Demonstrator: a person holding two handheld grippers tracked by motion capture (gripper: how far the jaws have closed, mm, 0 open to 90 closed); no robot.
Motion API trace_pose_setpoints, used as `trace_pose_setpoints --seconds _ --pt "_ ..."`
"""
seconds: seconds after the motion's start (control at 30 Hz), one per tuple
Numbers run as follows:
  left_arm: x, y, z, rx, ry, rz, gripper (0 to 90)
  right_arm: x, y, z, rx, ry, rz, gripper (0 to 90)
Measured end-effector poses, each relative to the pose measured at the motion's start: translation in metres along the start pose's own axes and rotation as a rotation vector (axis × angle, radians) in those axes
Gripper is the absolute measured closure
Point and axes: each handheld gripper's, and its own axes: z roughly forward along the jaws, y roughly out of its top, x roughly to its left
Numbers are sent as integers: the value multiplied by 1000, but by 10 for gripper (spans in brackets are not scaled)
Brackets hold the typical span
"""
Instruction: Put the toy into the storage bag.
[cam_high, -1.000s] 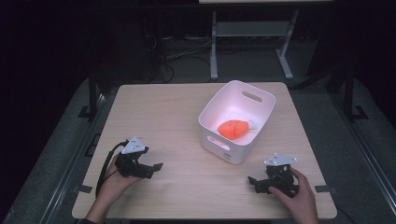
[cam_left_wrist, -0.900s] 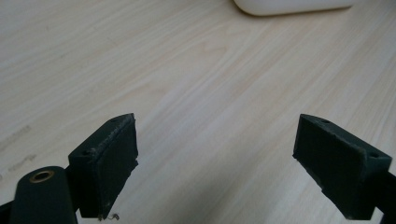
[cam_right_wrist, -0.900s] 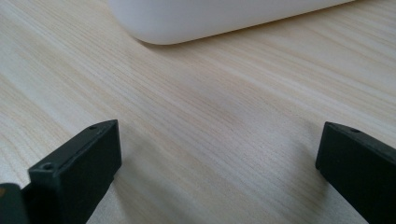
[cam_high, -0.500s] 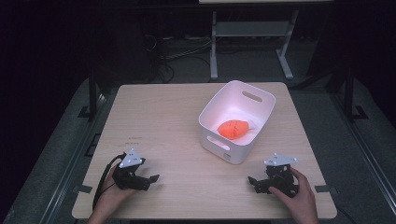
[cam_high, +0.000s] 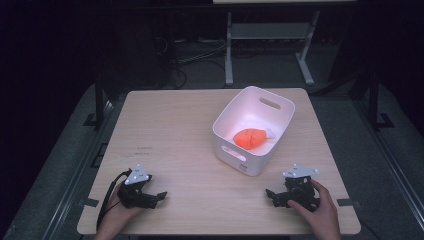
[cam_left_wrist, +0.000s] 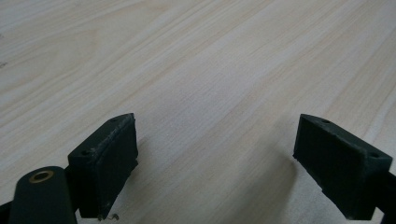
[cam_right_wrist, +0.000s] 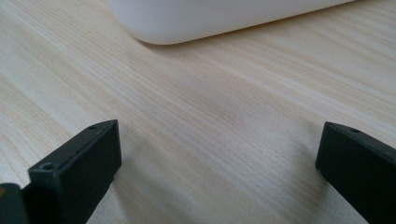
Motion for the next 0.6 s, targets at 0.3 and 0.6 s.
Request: trace_pose_setpoints --seconds 0.3,0.6 --pt "-1 -2 1 -8 23 18 127 0 0 0 0 0 0 0" --pt "-1 -2 1 -8 21 18 127 0 0 0 2 0 1 0"
